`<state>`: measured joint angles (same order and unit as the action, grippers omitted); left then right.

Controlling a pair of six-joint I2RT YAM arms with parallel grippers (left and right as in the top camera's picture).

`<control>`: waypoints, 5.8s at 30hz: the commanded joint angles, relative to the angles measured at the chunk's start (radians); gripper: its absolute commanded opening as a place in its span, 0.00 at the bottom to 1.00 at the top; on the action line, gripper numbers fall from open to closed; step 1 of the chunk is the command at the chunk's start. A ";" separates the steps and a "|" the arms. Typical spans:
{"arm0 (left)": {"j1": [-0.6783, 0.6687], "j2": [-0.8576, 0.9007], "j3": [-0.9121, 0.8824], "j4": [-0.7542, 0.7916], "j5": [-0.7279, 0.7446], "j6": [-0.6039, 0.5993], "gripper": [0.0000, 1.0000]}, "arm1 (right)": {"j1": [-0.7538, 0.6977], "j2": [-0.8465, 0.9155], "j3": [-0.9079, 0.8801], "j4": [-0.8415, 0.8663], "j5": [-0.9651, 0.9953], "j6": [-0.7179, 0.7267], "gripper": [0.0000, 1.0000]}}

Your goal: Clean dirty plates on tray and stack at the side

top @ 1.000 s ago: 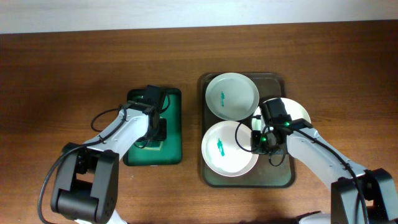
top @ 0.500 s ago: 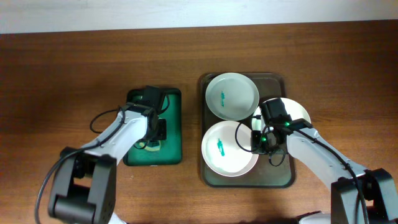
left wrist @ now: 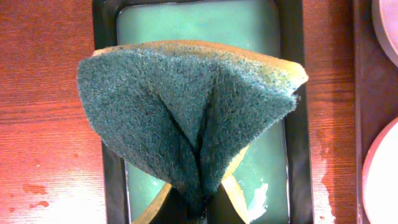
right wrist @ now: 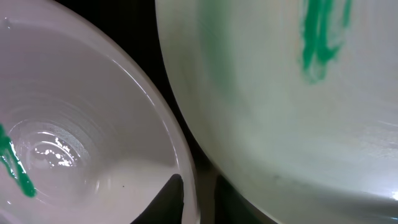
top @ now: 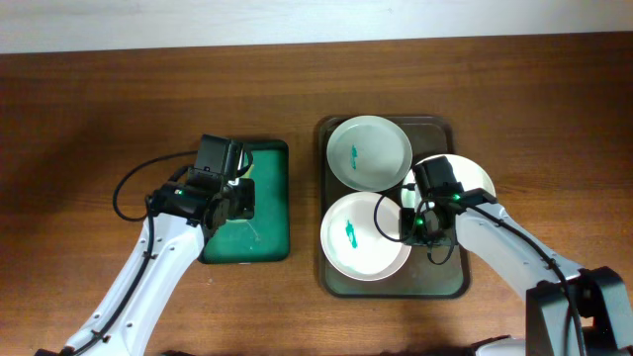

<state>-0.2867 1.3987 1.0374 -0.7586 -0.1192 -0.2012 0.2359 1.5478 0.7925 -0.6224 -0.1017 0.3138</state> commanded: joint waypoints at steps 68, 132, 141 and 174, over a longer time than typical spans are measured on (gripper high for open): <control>-0.002 -0.019 -0.023 0.047 0.054 -0.039 0.00 | 0.008 0.014 -0.009 -0.065 0.010 0.006 0.04; -0.022 0.241 0.201 -0.140 0.130 -0.142 0.00 | 0.008 0.014 -0.009 -0.059 0.009 0.006 0.04; -0.038 0.282 0.186 -0.163 0.104 -0.142 0.00 | 0.008 0.014 -0.009 -0.061 0.009 0.006 0.04; -0.039 0.233 0.241 -0.106 0.018 -0.068 0.00 | 0.008 0.014 -0.009 -0.058 0.005 0.006 0.04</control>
<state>-0.3218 1.6520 1.2552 -0.8707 -0.0868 -0.2756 0.2367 1.5551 0.7925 -0.6777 -0.1055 0.3145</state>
